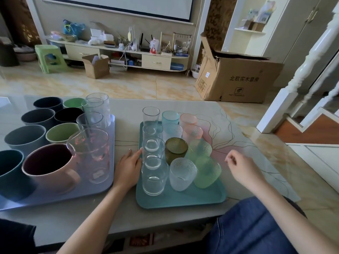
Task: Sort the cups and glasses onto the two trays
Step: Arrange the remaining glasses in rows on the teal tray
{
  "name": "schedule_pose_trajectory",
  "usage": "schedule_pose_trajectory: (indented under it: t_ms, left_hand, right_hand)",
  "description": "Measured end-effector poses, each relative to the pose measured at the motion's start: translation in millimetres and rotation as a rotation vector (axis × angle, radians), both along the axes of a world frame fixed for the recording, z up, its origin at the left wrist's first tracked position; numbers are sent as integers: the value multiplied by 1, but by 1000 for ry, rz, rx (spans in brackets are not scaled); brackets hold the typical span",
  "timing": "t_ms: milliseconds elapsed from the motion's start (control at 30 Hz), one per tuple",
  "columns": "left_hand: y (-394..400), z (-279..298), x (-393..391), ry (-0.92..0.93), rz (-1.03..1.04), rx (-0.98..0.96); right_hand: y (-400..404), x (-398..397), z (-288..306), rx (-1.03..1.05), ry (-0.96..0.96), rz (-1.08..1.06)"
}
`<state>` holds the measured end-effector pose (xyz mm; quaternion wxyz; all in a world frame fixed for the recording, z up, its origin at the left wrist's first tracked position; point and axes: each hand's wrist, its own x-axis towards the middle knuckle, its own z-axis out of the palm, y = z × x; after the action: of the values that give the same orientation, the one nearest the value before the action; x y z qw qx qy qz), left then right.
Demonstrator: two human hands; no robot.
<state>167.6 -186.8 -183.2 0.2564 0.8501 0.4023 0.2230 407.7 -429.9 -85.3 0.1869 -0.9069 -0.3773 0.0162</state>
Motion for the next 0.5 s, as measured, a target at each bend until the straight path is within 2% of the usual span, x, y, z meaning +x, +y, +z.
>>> schedule_pose_trajectory:
  t_ms: [67, 100, 167, 300, 500]
  left_hand:
    - [0, 0, 0, 7, 7, -5]
    - [0, 0, 0, 10, 12, -5]
    - [1, -2, 1, 10, 8, 0]
    - [4, -3, 4, 1, -3, 26]
    - [15, 6, 22, 19, -36, 9]
  right_hand:
    - [15, 9, -30, -284, 117, -35]
    - [21, 13, -46, -340, 178, -44]
    - [32, 19, -64, -307, 243, -48]
    - [41, 17, -66, -175, 364, -51]
    - [51, 12, -59, -17, 343, -33]
